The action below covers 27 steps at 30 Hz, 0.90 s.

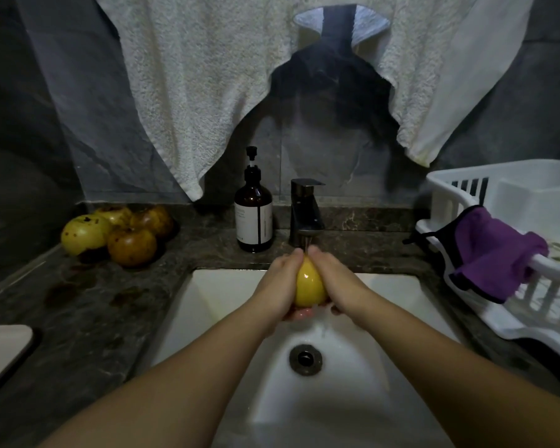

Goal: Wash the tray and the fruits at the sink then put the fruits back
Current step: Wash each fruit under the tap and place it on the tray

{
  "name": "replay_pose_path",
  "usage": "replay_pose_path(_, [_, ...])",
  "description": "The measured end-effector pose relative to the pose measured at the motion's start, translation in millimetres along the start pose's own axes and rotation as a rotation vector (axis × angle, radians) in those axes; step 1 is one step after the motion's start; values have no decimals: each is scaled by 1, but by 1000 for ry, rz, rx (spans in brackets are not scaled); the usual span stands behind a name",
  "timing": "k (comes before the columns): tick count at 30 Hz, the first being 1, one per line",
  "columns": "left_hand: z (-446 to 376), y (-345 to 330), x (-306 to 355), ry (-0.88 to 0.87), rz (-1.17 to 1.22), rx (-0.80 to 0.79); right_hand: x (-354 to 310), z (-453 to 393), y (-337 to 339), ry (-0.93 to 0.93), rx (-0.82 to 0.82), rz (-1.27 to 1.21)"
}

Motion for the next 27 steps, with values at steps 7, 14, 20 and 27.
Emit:
replay_pose_path(7, [1,1,2,17,-20,-8,-13,-1,4,210,92,158])
replay_pose_path(14, [2,1,3,31,-2,-2,-14,-5,6,193,116,152])
replay_pose_path(20, [0,0,5,-40,-57,0,-9,-5,-1,87,84,29])
replay_pose_path(27, [-1,-1,7,-79,-125,34,0,-3,3,-29,71,-51])
Point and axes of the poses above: each hand's wrist, its own z-axis away from the middle knuckle, its own y-axis out of the back of the hand, x = y × z, the point moved 8 cm from there along -z, towards the middle knuckle, and after that the axes turned 8 degrees about x, right-handed, at the moved point
